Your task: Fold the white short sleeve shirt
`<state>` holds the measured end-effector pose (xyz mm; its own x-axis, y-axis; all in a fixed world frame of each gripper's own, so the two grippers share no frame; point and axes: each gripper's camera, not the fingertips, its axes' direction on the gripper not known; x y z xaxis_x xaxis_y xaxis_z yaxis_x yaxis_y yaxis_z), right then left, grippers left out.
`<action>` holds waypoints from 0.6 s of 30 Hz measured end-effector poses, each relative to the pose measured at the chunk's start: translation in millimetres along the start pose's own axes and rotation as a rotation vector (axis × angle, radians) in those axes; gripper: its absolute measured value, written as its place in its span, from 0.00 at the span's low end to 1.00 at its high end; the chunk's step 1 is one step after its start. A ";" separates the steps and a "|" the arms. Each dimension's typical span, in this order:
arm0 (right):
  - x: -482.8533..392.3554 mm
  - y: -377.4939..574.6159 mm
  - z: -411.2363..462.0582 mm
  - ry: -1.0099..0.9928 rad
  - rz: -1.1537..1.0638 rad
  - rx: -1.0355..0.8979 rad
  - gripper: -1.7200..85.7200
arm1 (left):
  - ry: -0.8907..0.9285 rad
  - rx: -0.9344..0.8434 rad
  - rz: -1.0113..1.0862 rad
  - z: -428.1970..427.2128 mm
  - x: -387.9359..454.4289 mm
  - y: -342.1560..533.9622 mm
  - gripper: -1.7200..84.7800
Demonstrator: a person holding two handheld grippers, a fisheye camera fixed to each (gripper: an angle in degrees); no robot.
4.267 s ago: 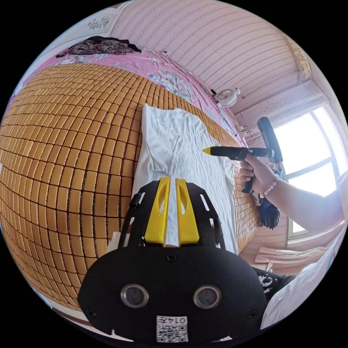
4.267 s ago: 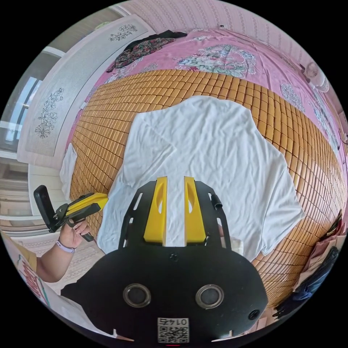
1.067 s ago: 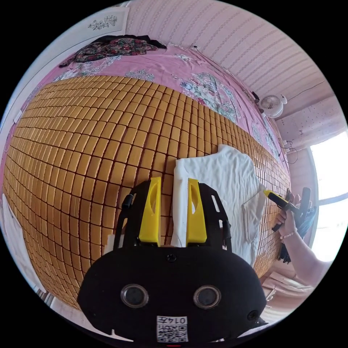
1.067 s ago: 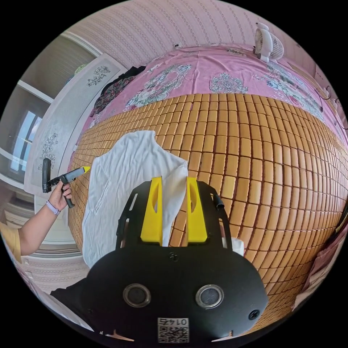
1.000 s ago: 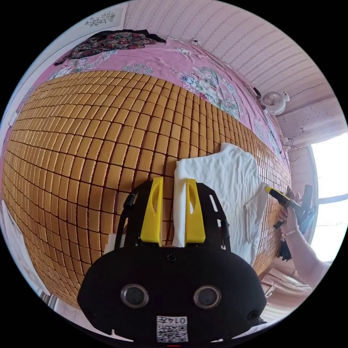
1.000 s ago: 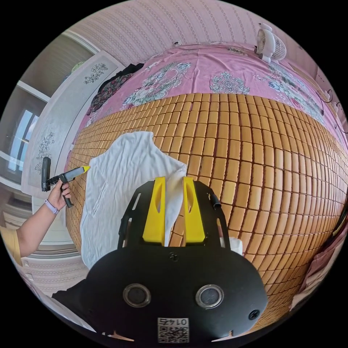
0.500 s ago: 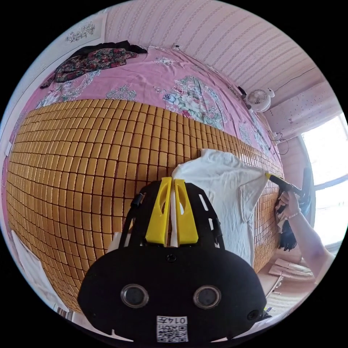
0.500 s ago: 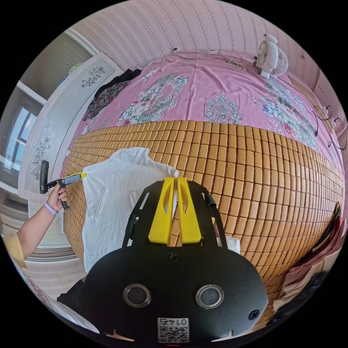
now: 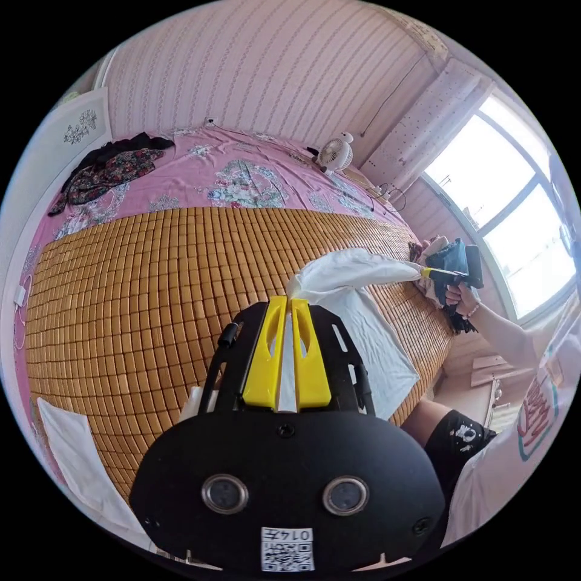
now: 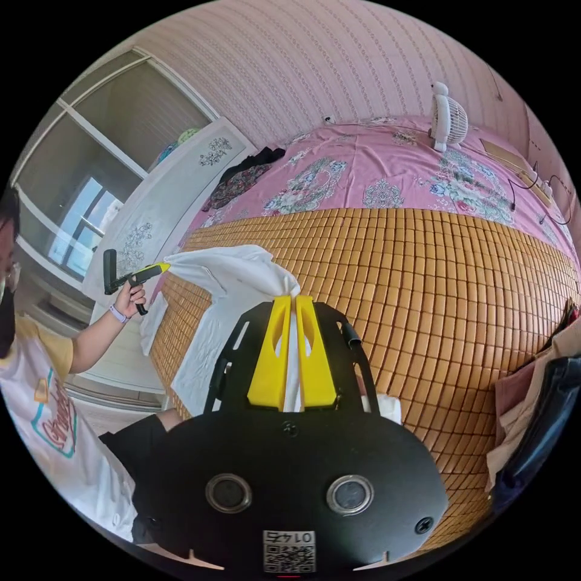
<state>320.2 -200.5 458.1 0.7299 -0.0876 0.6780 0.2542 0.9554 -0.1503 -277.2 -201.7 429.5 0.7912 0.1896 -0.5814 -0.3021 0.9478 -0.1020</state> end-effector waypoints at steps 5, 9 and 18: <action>-7.6 96.0 26.8 -0.059 0.065 -0.187 0.03 | 0.022 -0.239 -0.125 51.0 5.3 113.6 0.01; -14.9 150.7 77.4 0.077 0.083 -0.376 0.03 | -0.026 -0.305 -0.173 67.4 3.5 146.9 0.01; -42.2 170.9 71.0 0.195 0.009 -0.348 0.03 | -0.105 -0.302 -0.005 50.6 30.2 166.8 0.01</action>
<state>287.7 -13.5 454.9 0.8314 -0.1638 0.5309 0.4225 0.8069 -0.4128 -276.9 -24.9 435.8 0.8388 0.2251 -0.4957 -0.4298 0.8326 -0.3492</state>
